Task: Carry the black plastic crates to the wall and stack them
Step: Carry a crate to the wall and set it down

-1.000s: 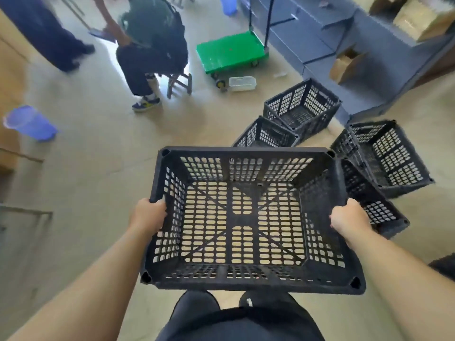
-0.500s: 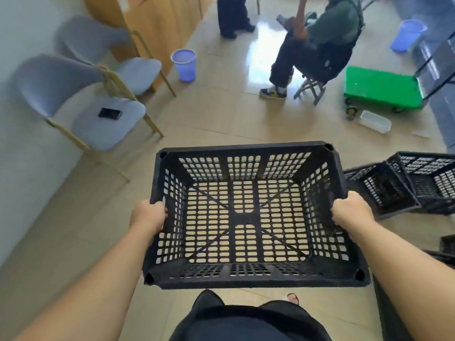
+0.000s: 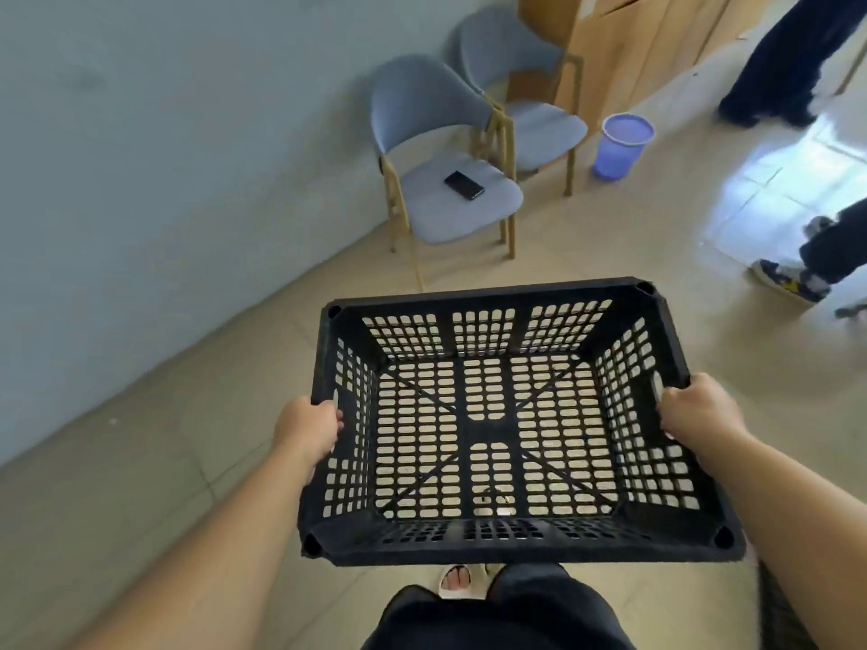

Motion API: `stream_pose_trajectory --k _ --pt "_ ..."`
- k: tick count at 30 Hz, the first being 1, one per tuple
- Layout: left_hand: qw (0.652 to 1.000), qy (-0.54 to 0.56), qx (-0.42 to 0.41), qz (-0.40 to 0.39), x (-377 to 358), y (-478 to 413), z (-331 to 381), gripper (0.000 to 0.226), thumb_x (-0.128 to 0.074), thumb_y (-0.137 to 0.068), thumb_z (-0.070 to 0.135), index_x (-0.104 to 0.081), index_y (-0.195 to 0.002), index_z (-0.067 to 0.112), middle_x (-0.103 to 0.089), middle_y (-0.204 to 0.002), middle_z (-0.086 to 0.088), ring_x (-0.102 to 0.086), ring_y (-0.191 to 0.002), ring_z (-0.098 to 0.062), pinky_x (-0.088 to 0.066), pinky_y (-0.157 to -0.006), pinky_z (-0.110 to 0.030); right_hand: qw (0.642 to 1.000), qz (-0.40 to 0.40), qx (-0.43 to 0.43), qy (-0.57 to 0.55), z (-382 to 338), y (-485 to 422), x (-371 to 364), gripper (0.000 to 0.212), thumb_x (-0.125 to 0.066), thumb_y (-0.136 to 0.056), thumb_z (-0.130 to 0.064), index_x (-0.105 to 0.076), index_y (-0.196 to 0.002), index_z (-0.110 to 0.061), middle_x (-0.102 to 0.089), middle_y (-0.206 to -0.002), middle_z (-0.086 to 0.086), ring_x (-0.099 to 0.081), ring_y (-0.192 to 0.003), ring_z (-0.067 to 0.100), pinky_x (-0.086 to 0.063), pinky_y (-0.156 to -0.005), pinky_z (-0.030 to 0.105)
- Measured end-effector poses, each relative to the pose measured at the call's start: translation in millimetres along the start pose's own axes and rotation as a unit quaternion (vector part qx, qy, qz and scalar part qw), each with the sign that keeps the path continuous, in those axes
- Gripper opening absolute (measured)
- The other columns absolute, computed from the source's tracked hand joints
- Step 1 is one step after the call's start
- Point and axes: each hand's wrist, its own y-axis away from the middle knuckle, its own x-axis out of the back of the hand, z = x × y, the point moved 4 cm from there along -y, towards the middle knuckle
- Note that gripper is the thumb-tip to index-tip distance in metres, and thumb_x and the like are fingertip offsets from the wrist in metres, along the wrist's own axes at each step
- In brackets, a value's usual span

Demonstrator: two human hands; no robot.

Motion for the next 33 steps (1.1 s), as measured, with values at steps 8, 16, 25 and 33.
stream_pose_trajectory --k 8,16,25,33 --pt "0.99 0.075 0.07 0.095 70 -42 -11 0.024 -0.049 -0.104 0.021 -0.067 -0.092 0.01 -0.073 -0.086 -0.01 -0.067 -0.076 -0.024 -0.059 -0.082 -0.046 0.986 -0.115 0.112 0.036 -172 -56 -76 0.027 -0.048 -0.088 -0.012 -0.057 -0.112 -0.005 -0.067 -0.097 0.022 -0.066 -0.087 0.042 -0.058 -0.082 0.056" --pt "0.953 0.169 0.152 0.199 142 -60 -39 0.024 -0.051 -0.103 0.022 -0.068 -0.101 0.006 -0.072 -0.088 -0.008 -0.064 -0.074 -0.02 -0.055 -0.071 -0.038 0.944 -0.185 0.256 0.096 -343 -46 -157 0.018 -0.051 -0.087 -0.014 -0.056 -0.104 -0.008 -0.064 -0.089 0.017 -0.064 -0.083 0.041 -0.058 -0.081 0.054" --pt "0.922 0.232 0.18 0.252 239 -132 -81 0.019 -0.051 -0.103 0.02 -0.066 -0.095 0.012 -0.071 -0.086 -0.006 -0.066 -0.079 -0.019 -0.054 -0.07 -0.037 0.907 -0.222 0.333 0.132 -482 9 -273 0.016 -0.051 -0.09 -0.013 -0.062 -0.097 -0.006 -0.068 -0.094 0.022 -0.065 -0.082 0.037 -0.058 -0.079 0.049" --pt "0.918 0.246 0.206 0.234 340 -237 -114 0.016 -0.052 -0.104 0.022 -0.065 -0.098 0.015 -0.072 -0.09 -0.007 -0.068 -0.081 -0.02 -0.053 -0.067 -0.035 0.909 -0.221 0.321 0.147 -577 63 -380 0.016 -0.052 -0.089 -0.022 -0.062 -0.091 -0.01 -0.07 -0.088 0.018 -0.069 -0.084 0.042 -0.06 -0.078 0.055"
